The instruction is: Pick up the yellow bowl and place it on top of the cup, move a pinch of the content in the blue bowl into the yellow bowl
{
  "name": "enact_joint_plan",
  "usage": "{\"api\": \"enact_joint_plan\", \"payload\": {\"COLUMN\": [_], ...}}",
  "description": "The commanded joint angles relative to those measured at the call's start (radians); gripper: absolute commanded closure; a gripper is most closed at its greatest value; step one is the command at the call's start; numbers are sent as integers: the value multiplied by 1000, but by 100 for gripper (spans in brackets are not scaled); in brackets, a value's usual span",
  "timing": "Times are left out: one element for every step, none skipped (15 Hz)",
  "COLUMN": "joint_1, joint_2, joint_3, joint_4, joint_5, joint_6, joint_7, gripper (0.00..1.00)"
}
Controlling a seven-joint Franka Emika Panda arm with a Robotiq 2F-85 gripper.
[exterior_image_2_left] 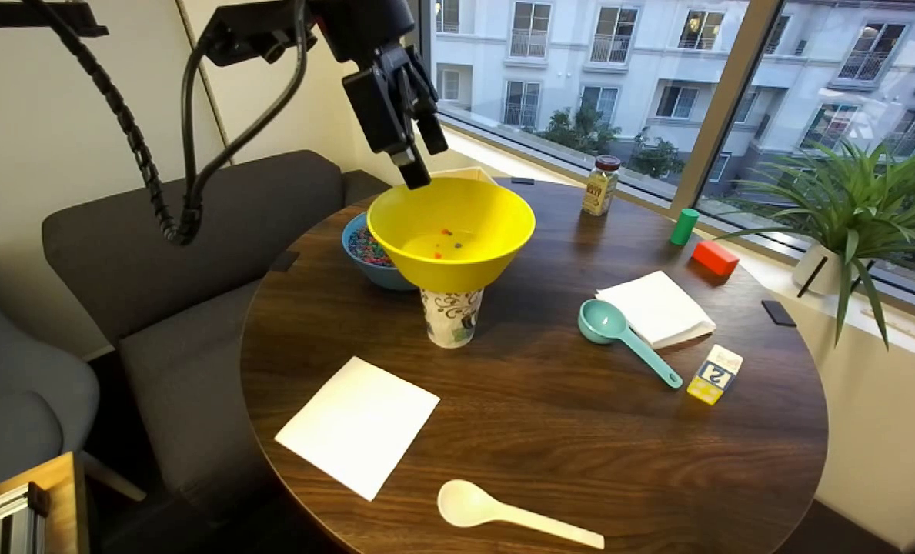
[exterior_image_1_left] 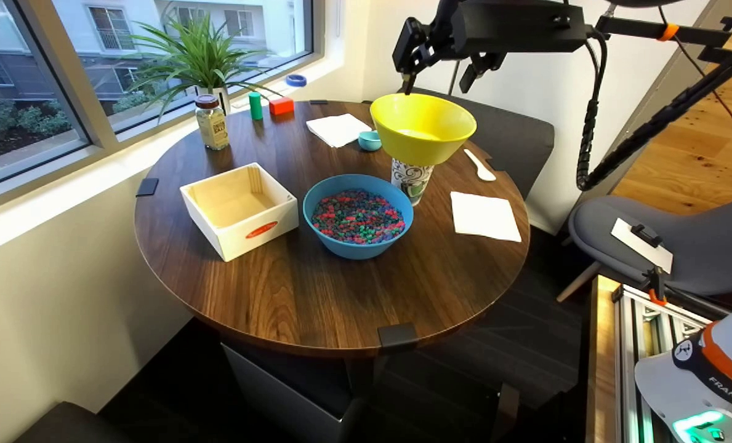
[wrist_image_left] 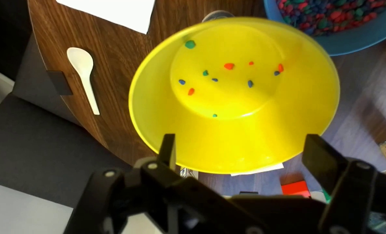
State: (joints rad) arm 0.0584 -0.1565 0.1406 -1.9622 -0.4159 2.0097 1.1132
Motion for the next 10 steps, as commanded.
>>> {"api": "enact_joint_plan", "payload": {"joint_1": [0, -1, -4, -6, -8, -11, -11, -12, -12, -13], "joint_2": [-65, -84, -99, -118, -133, -96, -112, -124, -131, -131], "joint_3": [19, 26, 33, 41, 49, 36, 42, 46, 48, 48], "joint_4": [-10, -7, -3, 0, 5, 10, 14, 15, 15, 15], "joint_5": [-19, -25, -28, -33, -37, -8, -10, -11, -11, -12], "joint_6": [-30, -42, -54, -70, -86, -45, -59, -67, -71, -71], "joint_7": [17, 21, 22, 24, 24, -2, -2, -2, -2, -2], "gripper": [0, 0, 0, 0, 0, 0, 0, 0, 0, 0]}}
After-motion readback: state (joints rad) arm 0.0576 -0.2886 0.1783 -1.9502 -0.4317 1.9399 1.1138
